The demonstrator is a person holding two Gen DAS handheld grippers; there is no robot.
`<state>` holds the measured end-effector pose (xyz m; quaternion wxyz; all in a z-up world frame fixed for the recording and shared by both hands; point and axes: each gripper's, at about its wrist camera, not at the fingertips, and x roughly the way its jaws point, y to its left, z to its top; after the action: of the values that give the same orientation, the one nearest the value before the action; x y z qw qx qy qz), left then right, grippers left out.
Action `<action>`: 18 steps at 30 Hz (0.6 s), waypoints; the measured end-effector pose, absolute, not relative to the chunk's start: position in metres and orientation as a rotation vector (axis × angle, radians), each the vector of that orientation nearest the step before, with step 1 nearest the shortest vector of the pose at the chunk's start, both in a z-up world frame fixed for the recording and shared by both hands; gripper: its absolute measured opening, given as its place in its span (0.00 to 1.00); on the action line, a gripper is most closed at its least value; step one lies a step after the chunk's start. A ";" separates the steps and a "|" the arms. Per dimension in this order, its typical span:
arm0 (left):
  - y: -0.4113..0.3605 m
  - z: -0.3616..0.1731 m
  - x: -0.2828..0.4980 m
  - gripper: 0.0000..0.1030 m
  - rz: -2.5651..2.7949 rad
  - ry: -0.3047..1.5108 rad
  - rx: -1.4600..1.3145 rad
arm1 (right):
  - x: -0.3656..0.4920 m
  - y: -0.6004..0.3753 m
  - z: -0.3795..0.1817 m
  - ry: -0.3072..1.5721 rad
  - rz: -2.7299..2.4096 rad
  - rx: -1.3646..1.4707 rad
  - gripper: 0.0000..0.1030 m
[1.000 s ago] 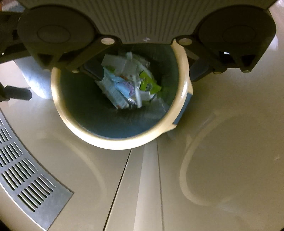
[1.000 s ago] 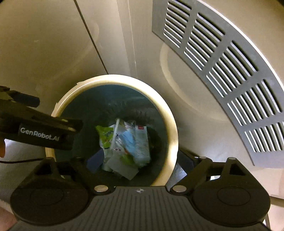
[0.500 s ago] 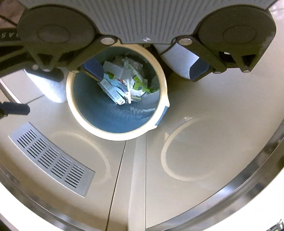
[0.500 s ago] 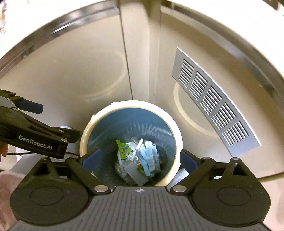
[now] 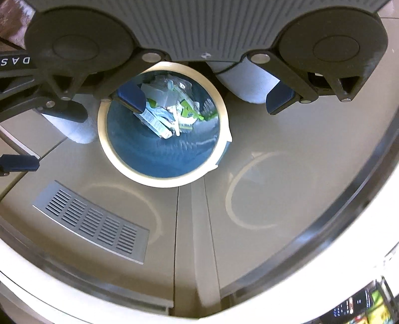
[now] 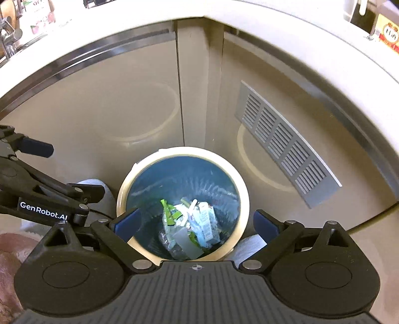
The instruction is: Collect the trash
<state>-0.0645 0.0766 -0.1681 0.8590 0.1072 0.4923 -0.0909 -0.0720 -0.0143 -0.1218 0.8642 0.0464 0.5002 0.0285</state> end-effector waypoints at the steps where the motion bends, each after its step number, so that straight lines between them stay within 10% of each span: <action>1: 0.076 -0.169 -0.065 1.00 -0.192 1.028 0.230 | -0.074 -0.016 -0.119 1.045 0.055 0.094 0.94; 18: 0.079 -0.185 -0.057 1.00 -0.211 1.114 0.196 | -0.068 -0.019 -0.138 1.099 0.040 0.103 0.95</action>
<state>-0.0569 0.0791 -0.1850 0.8391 0.0927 0.5267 -0.0999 -0.0684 -0.0193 -0.1381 0.8514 0.0491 0.5218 0.0192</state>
